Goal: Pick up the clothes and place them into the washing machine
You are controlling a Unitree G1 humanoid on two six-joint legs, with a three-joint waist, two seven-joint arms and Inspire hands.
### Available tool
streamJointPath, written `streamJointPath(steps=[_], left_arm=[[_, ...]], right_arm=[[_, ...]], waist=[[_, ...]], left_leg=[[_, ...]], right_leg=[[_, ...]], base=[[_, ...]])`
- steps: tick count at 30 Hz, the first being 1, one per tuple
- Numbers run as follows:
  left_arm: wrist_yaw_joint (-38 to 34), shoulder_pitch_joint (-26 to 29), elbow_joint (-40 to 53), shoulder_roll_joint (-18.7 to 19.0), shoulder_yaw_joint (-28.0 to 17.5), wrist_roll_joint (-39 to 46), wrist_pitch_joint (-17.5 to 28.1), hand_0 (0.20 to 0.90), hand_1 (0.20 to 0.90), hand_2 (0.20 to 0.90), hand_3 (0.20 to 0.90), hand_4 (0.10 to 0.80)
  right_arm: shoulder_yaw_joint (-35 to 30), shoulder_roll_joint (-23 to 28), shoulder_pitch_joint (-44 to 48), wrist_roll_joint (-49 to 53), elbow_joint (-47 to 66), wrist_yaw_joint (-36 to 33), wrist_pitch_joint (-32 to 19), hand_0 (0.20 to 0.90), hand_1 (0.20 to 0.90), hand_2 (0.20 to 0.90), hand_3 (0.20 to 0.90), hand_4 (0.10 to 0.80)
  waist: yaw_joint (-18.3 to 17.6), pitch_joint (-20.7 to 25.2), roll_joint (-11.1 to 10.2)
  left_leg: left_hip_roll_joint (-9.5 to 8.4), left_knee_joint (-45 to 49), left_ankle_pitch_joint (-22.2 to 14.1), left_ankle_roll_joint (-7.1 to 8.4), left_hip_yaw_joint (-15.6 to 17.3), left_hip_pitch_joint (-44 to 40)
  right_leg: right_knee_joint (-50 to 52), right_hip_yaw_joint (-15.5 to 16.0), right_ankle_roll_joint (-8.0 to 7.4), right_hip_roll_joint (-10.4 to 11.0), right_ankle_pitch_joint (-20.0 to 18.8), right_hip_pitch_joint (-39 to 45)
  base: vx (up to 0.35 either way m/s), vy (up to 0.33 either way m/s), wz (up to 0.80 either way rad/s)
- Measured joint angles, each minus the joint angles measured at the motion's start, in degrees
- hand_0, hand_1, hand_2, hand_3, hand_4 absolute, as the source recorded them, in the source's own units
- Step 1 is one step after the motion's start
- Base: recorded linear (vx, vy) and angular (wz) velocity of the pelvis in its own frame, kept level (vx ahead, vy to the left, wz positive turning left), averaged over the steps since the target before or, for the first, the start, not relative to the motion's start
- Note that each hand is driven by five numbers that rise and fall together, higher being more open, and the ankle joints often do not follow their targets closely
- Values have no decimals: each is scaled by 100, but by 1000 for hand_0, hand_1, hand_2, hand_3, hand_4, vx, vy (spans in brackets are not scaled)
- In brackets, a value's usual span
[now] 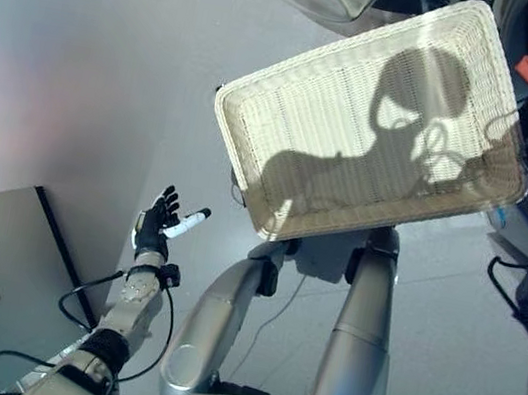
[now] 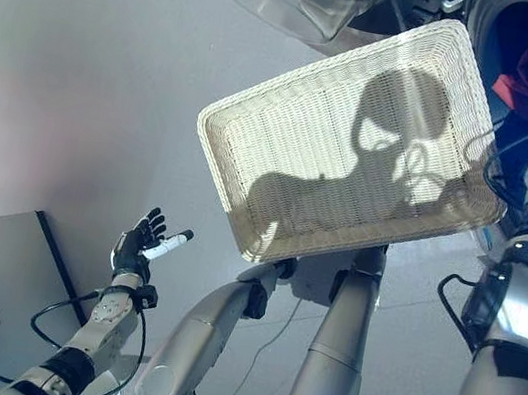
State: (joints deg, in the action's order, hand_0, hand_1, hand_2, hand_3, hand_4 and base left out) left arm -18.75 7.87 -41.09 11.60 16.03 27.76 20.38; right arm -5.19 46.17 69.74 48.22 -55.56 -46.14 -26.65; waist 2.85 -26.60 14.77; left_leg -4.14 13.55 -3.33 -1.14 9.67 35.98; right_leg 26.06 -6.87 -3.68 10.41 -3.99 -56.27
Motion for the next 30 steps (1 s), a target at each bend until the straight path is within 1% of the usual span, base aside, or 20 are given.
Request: streamJointPath(steps=[6,11,13,16,18,21,24,27,30], left_arm=[[0,-12,-5,-11,3,21,-2,900,900,900,900,800],[4,-12,-3,-18,19,22,-4,900,900,900,900,800],[5,-15,-5,-17,22,21,-5,900,900,900,900,800],[5,-18,-12,-17,35,20,-17,900,900,900,900,800],[4,-22,-39,-15,33,21,-26,900,900,900,900,800],[16,-15,-33,-17,38,20,-24,900,900,900,900,800],[32,-17,-50,-15,36,21,-37,900,900,900,900,800],[87,-16,-77,-17,42,19,-49,900,900,900,900,800],[131,-11,-85,-15,40,17,-50,900,900,900,900,800]], right_arm=[[0,-194,-66,12,-41,40,45,900,900,900,900,800],[30,-270,-49,71,-181,338,53,900,900,900,900,800],[102,-253,-18,89,-553,440,197,900,900,900,900,800],[136,-302,-17,186,-626,616,302,900,900,900,900,800],[186,-498,-23,199,-673,749,368,900,900,900,900,800],[418,-593,-8,195,-1038,978,579,900,900,900,900,800],[476,-715,-43,207,-1304,1134,736,900,900,900,900,800],[587,-985,-254,245,-1354,1393,917,900,900,900,900,800],[604,-1287,-428,240,-1353,1501,942,900,900,900,900,800]], waist=[[-42,11,15],[-57,11,16],[-63,18,18],[-80,20,19],[-133,20,19],[-182,21,18],[-198,20,18],[-231,20,17],[-230,20,16]], left_leg=[[26,1,0,1,-26,-60],[27,12,4,7,-58,-58],[43,37,5,10,-105,-80],[46,41,6,11,-102,-55],[47,41,6,10,-82,-56],[51,41,6,11,-83,-56],[56,42,6,10,-81,-61],[96,61,6,11,-84,-86],[135,128,4,14,-95,-90]], right_leg=[[-34,16,3,-24,0,98],[-35,42,9,-14,-5,124],[-57,96,10,-10,-4,195],[-136,100,8,-31,-33,200],[-154,70,-3,-38,-47,200],[-157,67,-2,-38,-69,204],[-192,69,-1,-46,-99,222],[-327,97,3,-75,-174,333],[-366,136,19,-97,-204,398]], base=[[0,0,0],[-7,5,2],[-21,15,9],[-15,10,0],[-26,15,-7],[0,0,0],[-22,1,-2],[-16,-6,-3],[-11,-2,-1]])
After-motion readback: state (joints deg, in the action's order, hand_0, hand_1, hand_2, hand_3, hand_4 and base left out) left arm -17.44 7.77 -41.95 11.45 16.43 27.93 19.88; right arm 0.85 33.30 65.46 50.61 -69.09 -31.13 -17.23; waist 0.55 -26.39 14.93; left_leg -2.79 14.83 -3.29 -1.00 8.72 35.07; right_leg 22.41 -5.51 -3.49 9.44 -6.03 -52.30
